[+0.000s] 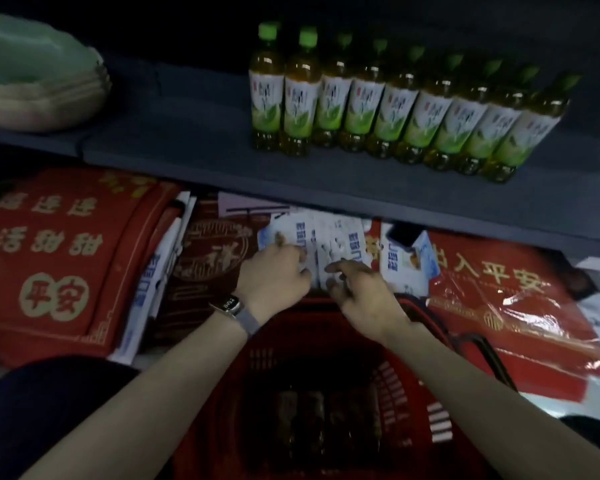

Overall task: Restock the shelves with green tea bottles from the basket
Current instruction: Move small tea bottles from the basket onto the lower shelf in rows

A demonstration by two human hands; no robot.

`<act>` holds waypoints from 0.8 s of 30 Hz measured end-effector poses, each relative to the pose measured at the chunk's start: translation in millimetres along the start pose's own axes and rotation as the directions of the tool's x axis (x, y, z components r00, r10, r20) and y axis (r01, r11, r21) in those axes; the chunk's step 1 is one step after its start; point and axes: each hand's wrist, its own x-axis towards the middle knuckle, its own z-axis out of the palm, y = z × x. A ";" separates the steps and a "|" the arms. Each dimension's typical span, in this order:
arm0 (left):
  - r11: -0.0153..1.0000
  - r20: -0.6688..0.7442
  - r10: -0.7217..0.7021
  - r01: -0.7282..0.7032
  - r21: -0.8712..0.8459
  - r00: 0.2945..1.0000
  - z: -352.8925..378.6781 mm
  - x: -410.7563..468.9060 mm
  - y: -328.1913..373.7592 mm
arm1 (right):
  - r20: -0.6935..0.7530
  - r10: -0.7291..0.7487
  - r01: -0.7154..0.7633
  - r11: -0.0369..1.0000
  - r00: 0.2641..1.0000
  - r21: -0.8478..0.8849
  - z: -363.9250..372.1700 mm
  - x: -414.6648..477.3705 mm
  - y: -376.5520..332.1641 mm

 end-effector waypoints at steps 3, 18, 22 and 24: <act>0.997 0.179 -0.023 0.010 0.073 0.984 33.3 -18.0 -10.5 | 0.125 0.037 -0.031 0.998 0.991 -0.045 23.4 -29.8 18.9; 0.964 0.601 -0.221 0.080 0.252 0.768 150.8 -45.4 -55.3 | 0.358 0.160 -0.103 0.979 0.920 -0.174 102.6 -83.5 69.2; 0.960 0.647 -0.280 0.206 0.190 0.710 190.5 -47.5 -75.9 | 0.489 0.311 -0.215 0.946 0.815 -0.245 116.0 -86.5 68.8; 0.942 0.670 -0.312 0.312 0.126 0.673 211.1 -47.9 -85.5 | 0.510 0.380 -0.295 0.924 0.771 -0.242 131.5 -84.3 74.4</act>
